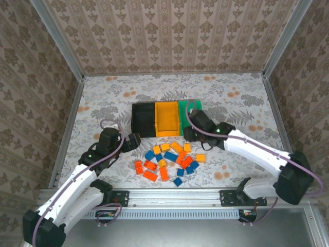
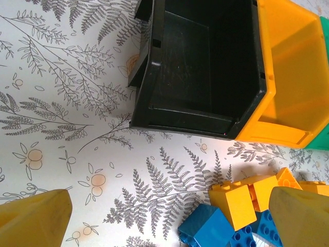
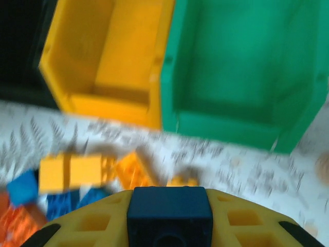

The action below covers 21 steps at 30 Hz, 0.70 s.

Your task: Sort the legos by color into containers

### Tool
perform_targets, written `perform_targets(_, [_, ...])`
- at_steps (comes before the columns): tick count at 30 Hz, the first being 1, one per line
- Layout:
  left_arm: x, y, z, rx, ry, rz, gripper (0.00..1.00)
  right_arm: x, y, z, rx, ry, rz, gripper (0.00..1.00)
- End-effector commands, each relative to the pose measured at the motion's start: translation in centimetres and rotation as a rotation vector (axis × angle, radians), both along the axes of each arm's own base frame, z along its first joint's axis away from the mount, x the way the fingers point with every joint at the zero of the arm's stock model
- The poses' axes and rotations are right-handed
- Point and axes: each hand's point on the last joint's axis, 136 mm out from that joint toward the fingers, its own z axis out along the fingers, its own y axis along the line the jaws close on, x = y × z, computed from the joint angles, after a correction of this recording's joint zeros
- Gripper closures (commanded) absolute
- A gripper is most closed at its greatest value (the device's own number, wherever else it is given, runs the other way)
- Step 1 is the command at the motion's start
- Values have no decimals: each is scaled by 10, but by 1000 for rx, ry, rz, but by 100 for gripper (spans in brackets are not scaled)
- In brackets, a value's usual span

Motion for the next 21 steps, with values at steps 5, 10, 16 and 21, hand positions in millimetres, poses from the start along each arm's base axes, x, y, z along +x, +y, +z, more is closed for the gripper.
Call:
perform_targets(5, [-10,0,-9,7,54,-7,0,88,-10,-28,-55,-29,-99,63])
perform_targets(10, [-17,5,-19,26,104,7,1,114,-12,-43,-90,-11,-142,47])
perform_targets(16, [-25,13,-27,58,149,25,4,111,-8,-16,-12,-66,-141,30])
perform_targets(21, [-39,10,-43,72,243,5,14,85,-5,-3,57,-84,-110,29])
